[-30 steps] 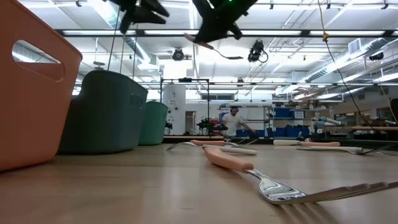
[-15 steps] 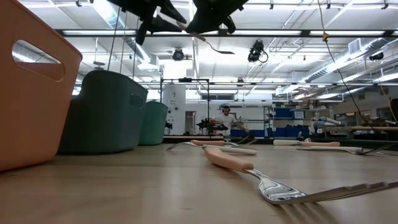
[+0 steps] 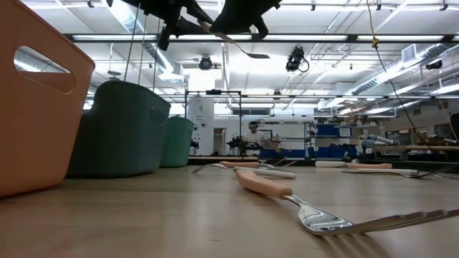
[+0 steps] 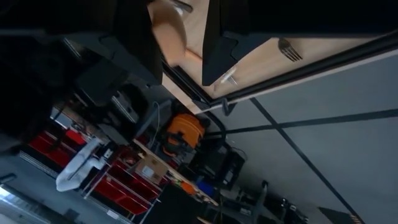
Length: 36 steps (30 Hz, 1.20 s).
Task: Sort silverware by color (type)
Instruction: Put the light orange fork into the blue bin
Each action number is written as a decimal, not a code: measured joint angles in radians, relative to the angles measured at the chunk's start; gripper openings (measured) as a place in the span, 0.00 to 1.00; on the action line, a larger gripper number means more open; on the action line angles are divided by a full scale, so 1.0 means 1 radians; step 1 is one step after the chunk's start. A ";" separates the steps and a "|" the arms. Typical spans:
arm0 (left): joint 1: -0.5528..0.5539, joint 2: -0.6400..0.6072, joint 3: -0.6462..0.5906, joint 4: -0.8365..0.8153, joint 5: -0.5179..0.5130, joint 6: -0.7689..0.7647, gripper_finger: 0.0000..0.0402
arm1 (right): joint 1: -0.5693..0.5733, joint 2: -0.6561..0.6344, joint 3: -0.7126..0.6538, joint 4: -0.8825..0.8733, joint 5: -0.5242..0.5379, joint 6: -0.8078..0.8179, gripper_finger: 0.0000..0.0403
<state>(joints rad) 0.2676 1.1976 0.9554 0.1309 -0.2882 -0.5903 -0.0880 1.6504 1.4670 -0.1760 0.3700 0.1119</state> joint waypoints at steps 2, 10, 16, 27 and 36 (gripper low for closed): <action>0.000 0.000 0.000 0.002 0.010 -0.001 0.31 | 0.005 0.000 0.000 0.002 0.000 -0.003 0.16; 0.000 0.000 0.000 0.001 0.072 -0.003 0.30 | 0.008 0.000 0.000 0.005 0.020 -0.008 0.16; 0.000 0.000 0.000 0.000 0.080 -0.027 0.24 | 0.001 0.000 0.000 0.011 0.028 -0.007 0.16; 0.000 0.000 0.000 0.001 0.082 -0.032 0.16 | 0.000 0.000 0.000 0.011 0.029 -0.012 0.16; 0.000 0.000 0.000 0.018 0.082 -0.028 0.16 | -0.001 0.000 0.000 0.027 0.030 -0.011 0.16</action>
<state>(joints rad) 0.2672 1.1976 0.9554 0.1488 -0.2058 -0.6185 -0.0891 1.6501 1.4670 -0.1491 0.4004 0.1005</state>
